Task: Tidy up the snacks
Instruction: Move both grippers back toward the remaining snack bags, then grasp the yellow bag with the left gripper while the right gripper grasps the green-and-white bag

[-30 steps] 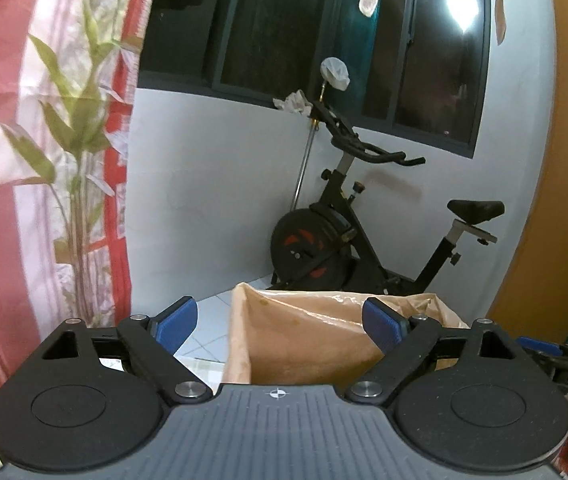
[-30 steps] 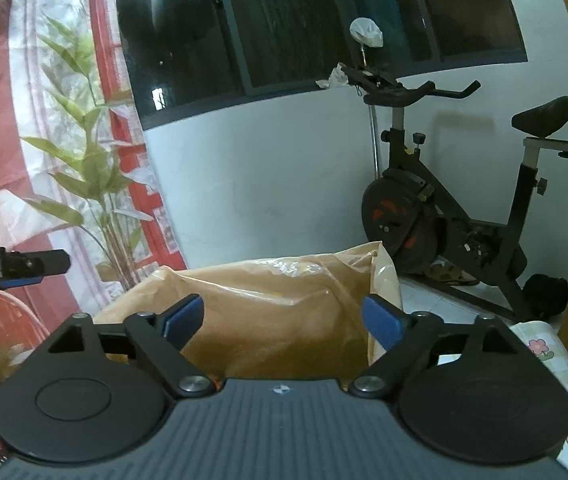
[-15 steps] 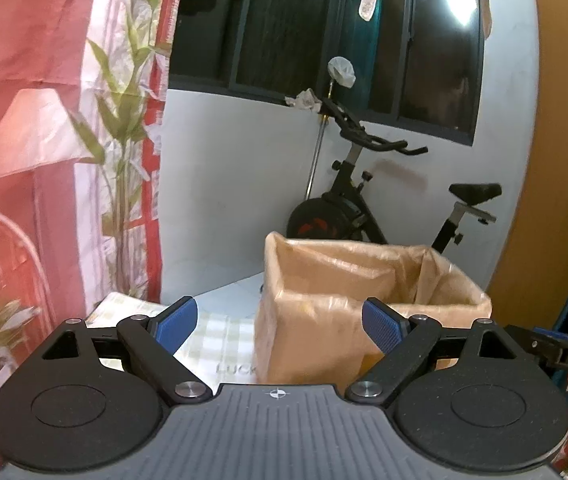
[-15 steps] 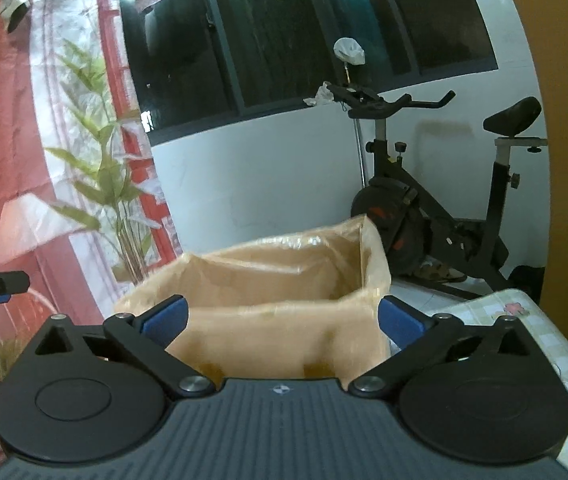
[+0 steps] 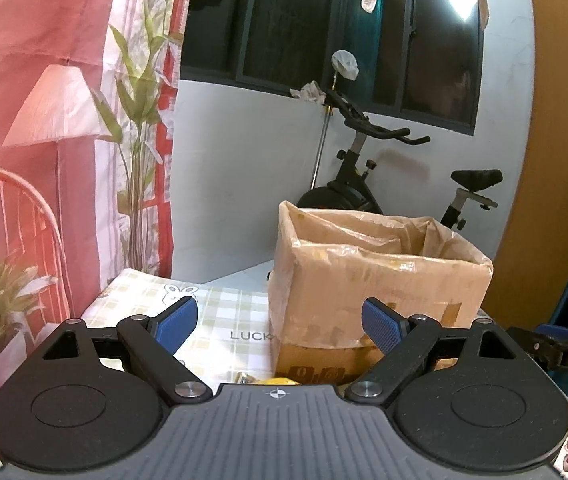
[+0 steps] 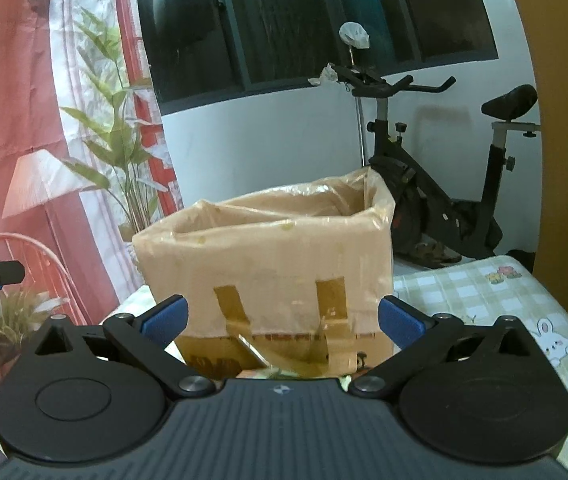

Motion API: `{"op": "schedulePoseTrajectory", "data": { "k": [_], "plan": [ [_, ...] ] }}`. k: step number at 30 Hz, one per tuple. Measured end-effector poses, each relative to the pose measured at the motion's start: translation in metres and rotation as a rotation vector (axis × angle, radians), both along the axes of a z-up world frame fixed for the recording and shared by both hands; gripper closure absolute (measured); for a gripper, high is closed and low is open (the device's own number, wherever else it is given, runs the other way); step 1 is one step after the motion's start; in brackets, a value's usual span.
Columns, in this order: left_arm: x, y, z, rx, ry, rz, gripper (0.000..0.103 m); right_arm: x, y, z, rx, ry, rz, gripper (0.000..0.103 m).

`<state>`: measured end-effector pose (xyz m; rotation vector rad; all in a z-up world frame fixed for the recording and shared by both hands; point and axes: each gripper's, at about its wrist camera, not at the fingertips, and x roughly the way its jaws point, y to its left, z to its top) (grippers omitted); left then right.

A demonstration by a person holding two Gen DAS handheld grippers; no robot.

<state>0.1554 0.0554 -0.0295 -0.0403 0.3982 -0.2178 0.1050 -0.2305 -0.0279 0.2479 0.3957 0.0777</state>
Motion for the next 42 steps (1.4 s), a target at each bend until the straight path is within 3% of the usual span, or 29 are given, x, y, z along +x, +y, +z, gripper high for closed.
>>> {"op": "schedulePoseTrajectory", "data": {
  "k": [10, 16, 34, 39, 42],
  "plan": [
    [0.001, 0.0, -0.019, -0.049, 0.051, 0.006, 0.012, -0.01, 0.002, -0.015, -0.03, 0.052, 0.011, 0.0],
    [0.014, -0.004, -0.026, -0.022, 0.072, 0.001, 0.012, -0.004, -0.003, -0.025, -0.001, 0.082, 0.001, 0.0],
    [0.081, 0.001, -0.067, -0.007, 0.204, 0.044, 0.012, 0.12, 0.023, -0.087, 0.062, 0.399, 0.046, 0.0],
    [0.091, 0.002, -0.081, -0.01, 0.254, 0.053, 0.012, 0.137, 0.04, -0.103, -0.041, 0.469, 0.054, 0.0],
    [0.097, -0.005, -0.093, -0.011, 0.295, 0.046, 0.012, 0.13, 0.036, -0.108, -0.055, 0.463, 0.074, 0.0]
  ]
}}
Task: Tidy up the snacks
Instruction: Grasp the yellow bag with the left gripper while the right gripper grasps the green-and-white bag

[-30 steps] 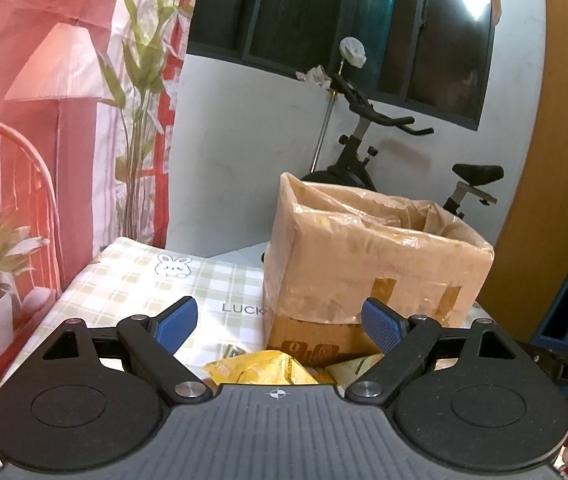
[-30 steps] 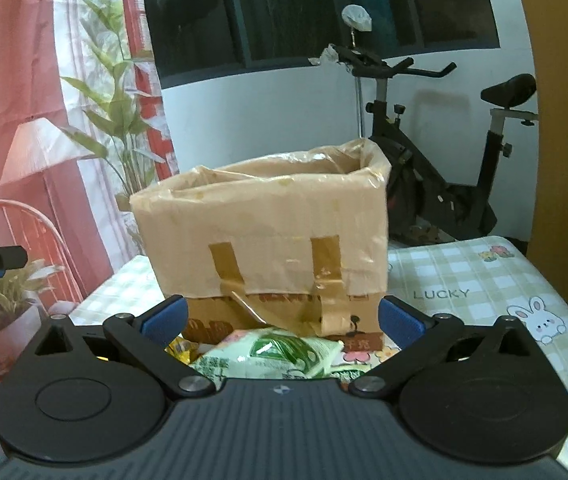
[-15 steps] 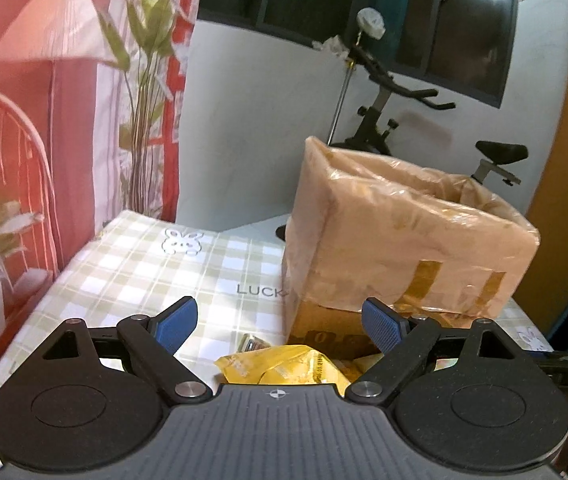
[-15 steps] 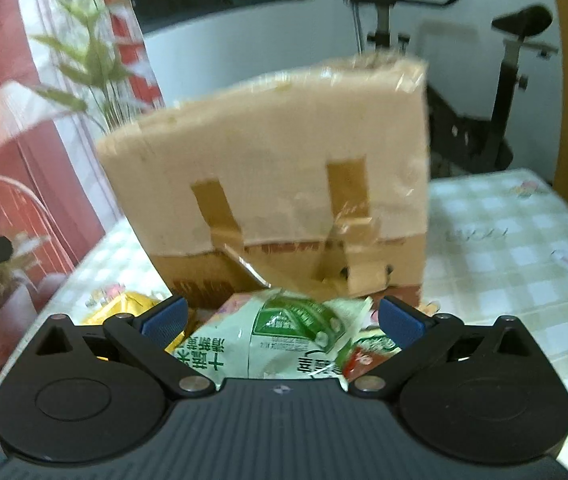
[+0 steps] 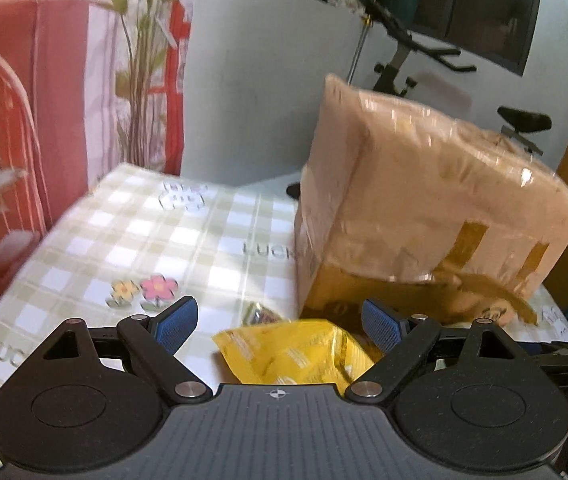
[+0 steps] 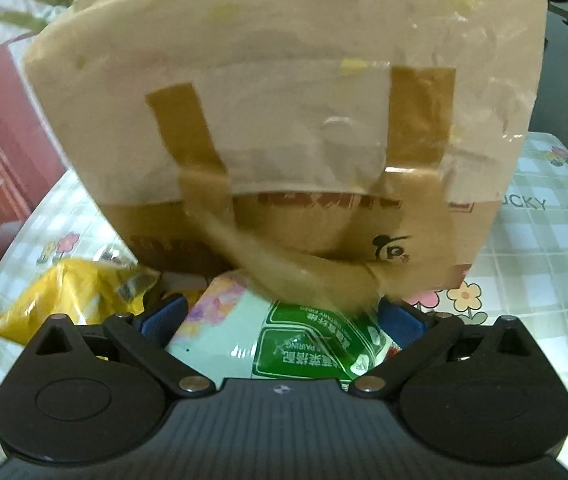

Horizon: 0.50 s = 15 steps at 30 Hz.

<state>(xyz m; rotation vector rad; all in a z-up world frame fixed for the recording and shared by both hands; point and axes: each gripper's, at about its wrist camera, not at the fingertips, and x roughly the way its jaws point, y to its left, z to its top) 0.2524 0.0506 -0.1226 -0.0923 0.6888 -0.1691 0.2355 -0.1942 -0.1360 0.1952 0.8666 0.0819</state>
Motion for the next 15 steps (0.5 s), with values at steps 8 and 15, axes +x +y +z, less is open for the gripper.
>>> {"op": "schedulePoseTrajectory", "data": {
  "k": [8, 15],
  "plan": [
    [0.009, 0.001, -0.027, -0.042, 0.105, 0.027, 0.012, -0.022, -0.021, -0.013, 0.074, -0.006, 0.013, 0.0],
    [0.012, 0.021, -0.04, -0.175, 0.182, 0.122, 0.012, -0.03, -0.026, -0.015, 0.122, -0.021, 0.03, 0.003]
  ]
}}
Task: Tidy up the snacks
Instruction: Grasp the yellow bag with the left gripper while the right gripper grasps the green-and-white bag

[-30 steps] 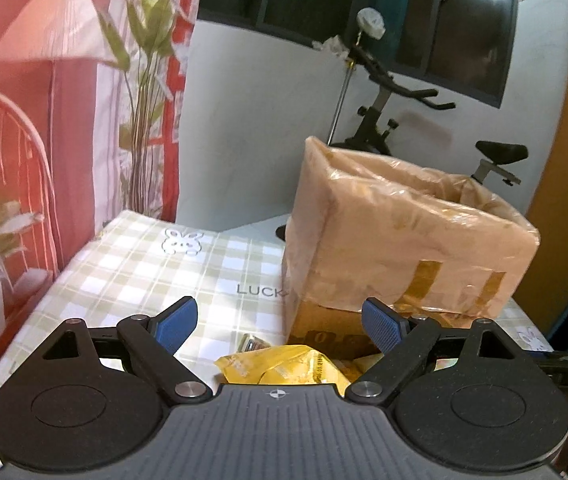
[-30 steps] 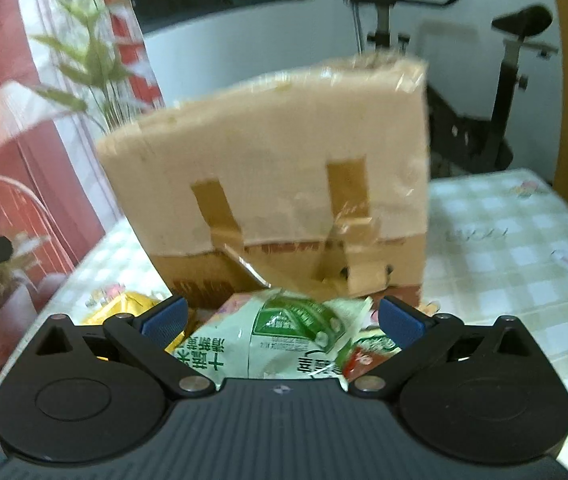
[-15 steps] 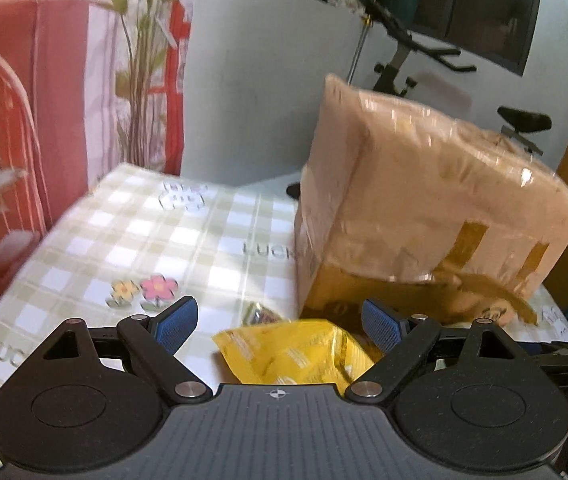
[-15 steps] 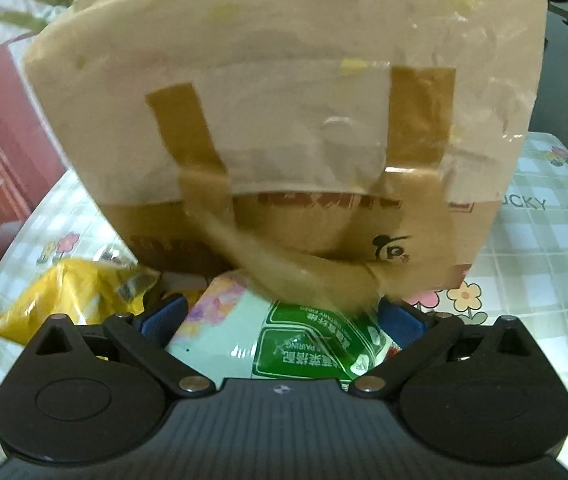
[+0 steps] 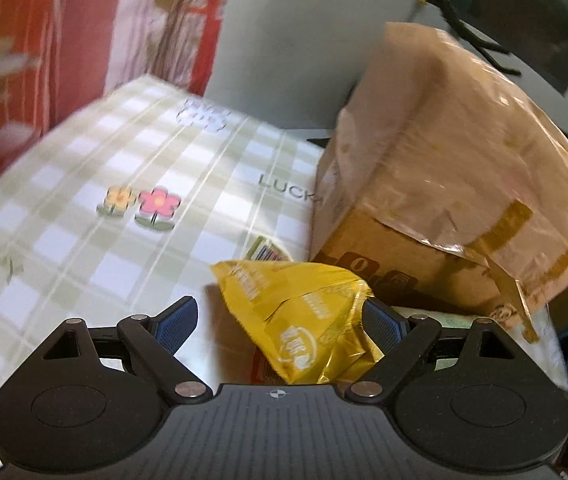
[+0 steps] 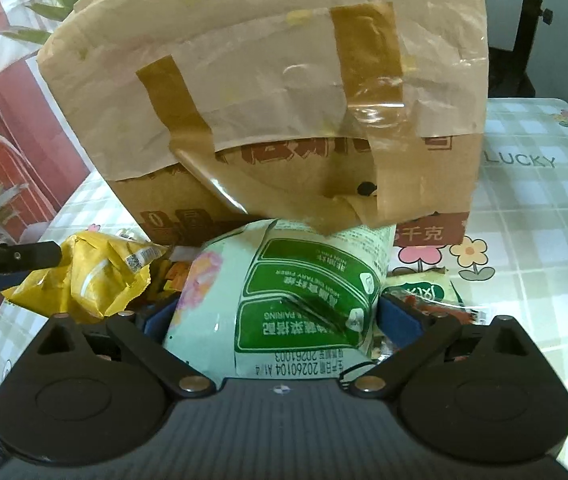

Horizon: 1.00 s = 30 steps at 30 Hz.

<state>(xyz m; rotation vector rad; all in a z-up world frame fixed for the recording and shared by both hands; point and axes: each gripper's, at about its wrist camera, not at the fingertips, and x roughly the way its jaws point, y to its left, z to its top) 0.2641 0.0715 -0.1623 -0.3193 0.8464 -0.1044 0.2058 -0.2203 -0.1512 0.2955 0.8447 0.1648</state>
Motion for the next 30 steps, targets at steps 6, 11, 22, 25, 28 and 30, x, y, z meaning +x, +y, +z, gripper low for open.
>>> {"op": "schedulePoseTrajectory", "data": {
  "k": [6, 11, 22, 25, 28, 30],
  "plan": [
    [0.013, 0.0, -0.011, -0.089, 0.041, 0.031, 0.012, 0.0, 0.0, -0.003, 0.006, -0.018, 0.012, 0.005],
    [0.019, -0.003, -0.018, -0.172, 0.05, 0.039, 0.01, -0.004, -0.006, -0.001, 0.011, -0.026, 0.02, 0.006],
    [0.027, -0.014, -0.027, -0.145, 0.071, 0.05, 0.01, -0.005, -0.005, -0.002, 0.016, -0.031, 0.021, 0.006],
    [0.029, -0.012, -0.035, -0.163, 0.072, 0.037, 0.023, -0.005, -0.005, -0.002, 0.017, -0.032, 0.021, 0.006],
    [0.021, -0.018, -0.027, -0.104, 0.017, 0.005, 0.029, -0.005, -0.005, -0.002, 0.021, -0.032, 0.02, 0.007],
    [0.015, -0.019, -0.019, -0.071, -0.029, -0.027, 0.031, -0.007, -0.006, 0.0, 0.038, -0.038, 0.027, 0.01]
  ]
}}
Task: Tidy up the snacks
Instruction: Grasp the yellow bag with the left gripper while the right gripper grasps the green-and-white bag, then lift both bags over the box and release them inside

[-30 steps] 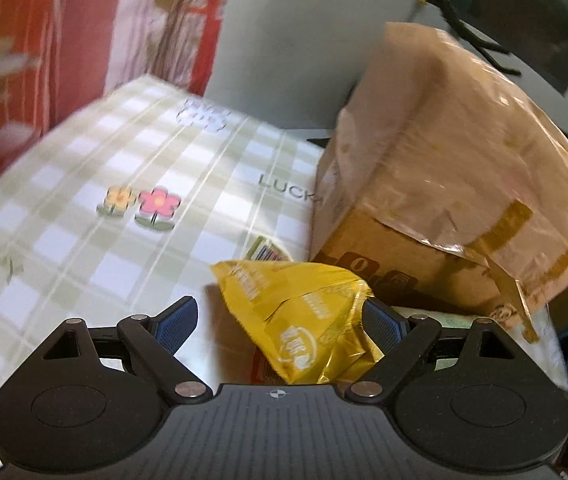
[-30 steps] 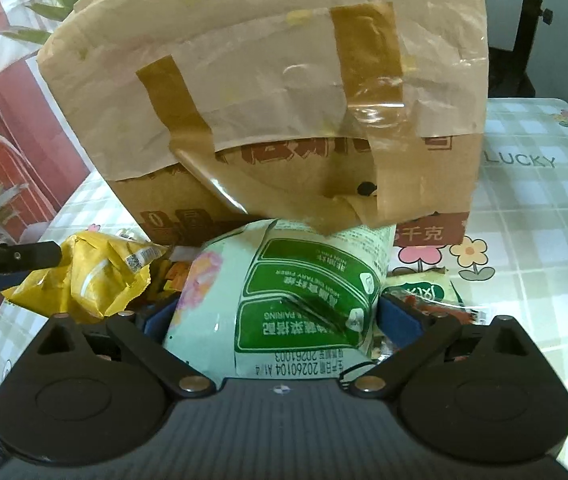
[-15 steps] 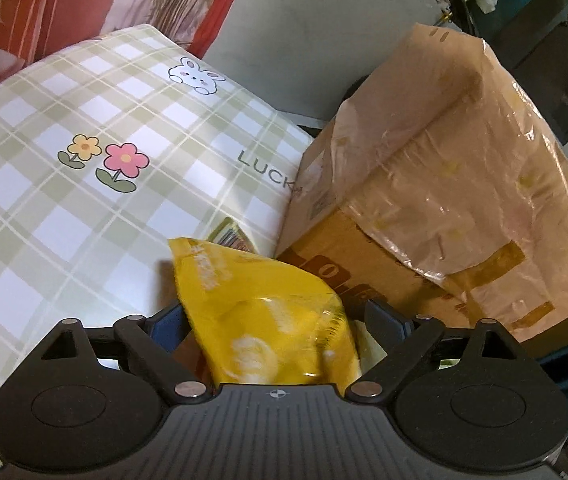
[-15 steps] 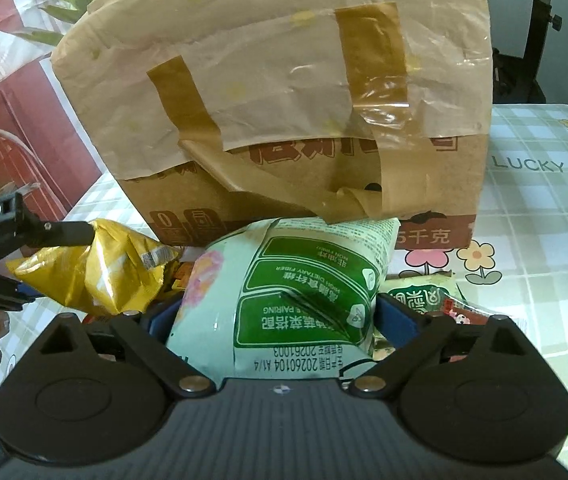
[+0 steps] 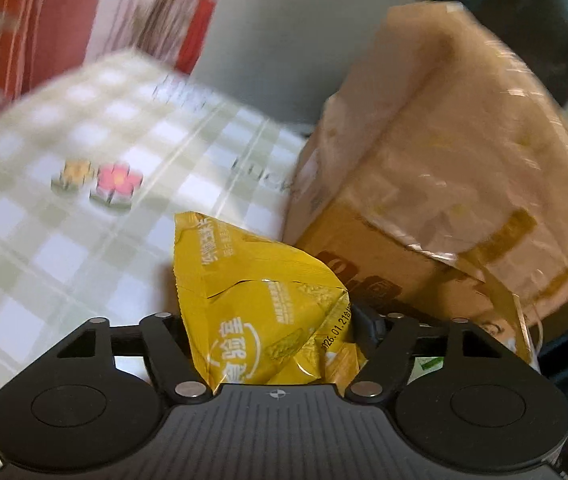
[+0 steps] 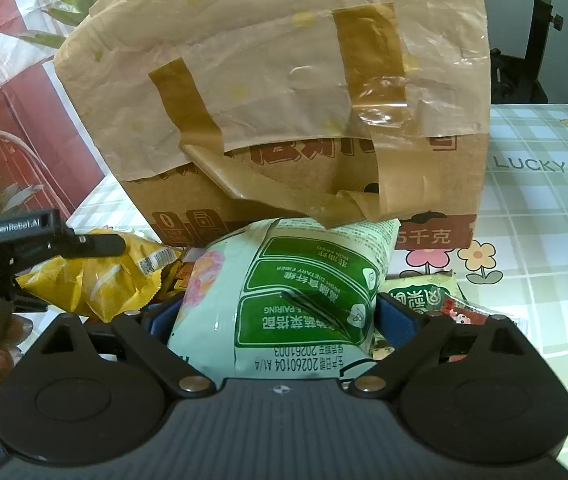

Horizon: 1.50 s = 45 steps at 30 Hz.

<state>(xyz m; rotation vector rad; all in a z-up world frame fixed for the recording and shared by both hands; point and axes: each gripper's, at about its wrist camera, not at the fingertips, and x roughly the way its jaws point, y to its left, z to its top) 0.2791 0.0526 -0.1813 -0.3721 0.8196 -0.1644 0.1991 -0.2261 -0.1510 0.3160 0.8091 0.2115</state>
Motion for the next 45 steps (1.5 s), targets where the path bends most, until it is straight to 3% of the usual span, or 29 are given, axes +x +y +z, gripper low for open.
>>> {"op": "schedulePoseTrajectory", "data": {
  "k": [7, 13, 36, 45],
  "plan": [
    [-0.021, -0.005, 0.033, 0.062, -0.099, -0.031, 0.031, -0.006, -0.001, 0.01, 0.027, -0.011, 0.013, 0.017],
    [-0.034, -0.009, 0.045, 0.11, -0.12, -0.036, 0.03, -0.012, 0.003, 0.017, 0.015, -0.011, 0.028, 0.019],
    [-0.093, -0.002, 0.082, 0.13, -0.24, -0.044, 0.03, -0.056, 0.015, 0.052, 0.015, -0.108, 0.064, 0.019],
    [-0.104, 0.001, 0.101, 0.133, -0.309, -0.047, 0.03, -0.066, 0.023, 0.078, 0.01, -0.197, 0.081, 0.019]
  ]
}}
